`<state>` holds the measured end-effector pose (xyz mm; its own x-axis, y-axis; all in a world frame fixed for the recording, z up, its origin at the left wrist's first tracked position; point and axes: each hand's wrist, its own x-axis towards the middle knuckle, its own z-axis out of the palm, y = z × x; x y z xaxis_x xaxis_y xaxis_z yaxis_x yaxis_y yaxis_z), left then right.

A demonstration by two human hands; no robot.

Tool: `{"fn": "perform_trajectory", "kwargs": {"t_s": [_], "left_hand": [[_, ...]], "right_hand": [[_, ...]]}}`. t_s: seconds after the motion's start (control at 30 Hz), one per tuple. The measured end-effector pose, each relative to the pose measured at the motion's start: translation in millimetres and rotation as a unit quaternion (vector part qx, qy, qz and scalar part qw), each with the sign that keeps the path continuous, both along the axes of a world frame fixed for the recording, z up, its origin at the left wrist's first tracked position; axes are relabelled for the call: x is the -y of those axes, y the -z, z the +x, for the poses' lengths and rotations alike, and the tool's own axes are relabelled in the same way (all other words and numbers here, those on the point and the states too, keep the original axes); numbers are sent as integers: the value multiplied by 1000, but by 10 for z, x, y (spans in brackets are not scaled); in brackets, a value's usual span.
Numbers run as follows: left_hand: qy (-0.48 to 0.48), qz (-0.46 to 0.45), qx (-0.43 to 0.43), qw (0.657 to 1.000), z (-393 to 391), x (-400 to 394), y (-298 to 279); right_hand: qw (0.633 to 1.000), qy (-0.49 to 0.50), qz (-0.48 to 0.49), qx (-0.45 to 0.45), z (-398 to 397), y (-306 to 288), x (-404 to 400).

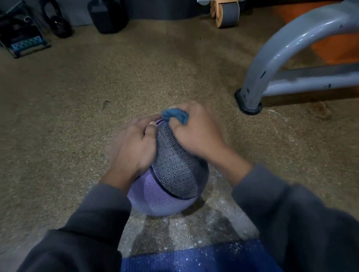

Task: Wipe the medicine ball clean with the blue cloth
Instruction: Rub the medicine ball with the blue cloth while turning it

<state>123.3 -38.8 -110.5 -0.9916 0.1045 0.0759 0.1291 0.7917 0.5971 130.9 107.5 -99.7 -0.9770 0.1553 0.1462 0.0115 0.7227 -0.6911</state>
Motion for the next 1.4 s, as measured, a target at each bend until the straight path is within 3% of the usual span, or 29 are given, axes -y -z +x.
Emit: {"fn": "perform_trajectory", "kwargs": {"t_s": [0.07,0.17,0.33,0.43,0.57,0.67,0.8,1.0,1.2,1.4], "left_hand": [[12,7,7,1000,-39,27,1],[31,27,2,999,-20,60,4],[21,15,-10,1000,8,20,24],[10,-7,-9,1000,12,-35,15],[37,11,-18,999,4,13,48],[57,24,-33,998,48,54,73],[55,43,-31,997,62,45,79],[52,87,-9,995,-15,121,139],[50,123,20,991,-130,229,152],[61,134,23,989,-136,315,159]], "right_hand": [[997,-26,41,-60,375,-5,119],[995,-35,28,-92,499,7,112],[979,49,-173,94,-195,203,-278],[987,42,-137,77,-84,193,-242],[997,-10,-52,-63,297,95,18],[987,18,-158,5,104,139,-126],[973,80,-181,115,-81,209,-293],[991,2,-134,-25,175,152,-32],[960,80,-246,112,-99,303,-323],[961,-36,-272,33,-77,211,-79]]}}
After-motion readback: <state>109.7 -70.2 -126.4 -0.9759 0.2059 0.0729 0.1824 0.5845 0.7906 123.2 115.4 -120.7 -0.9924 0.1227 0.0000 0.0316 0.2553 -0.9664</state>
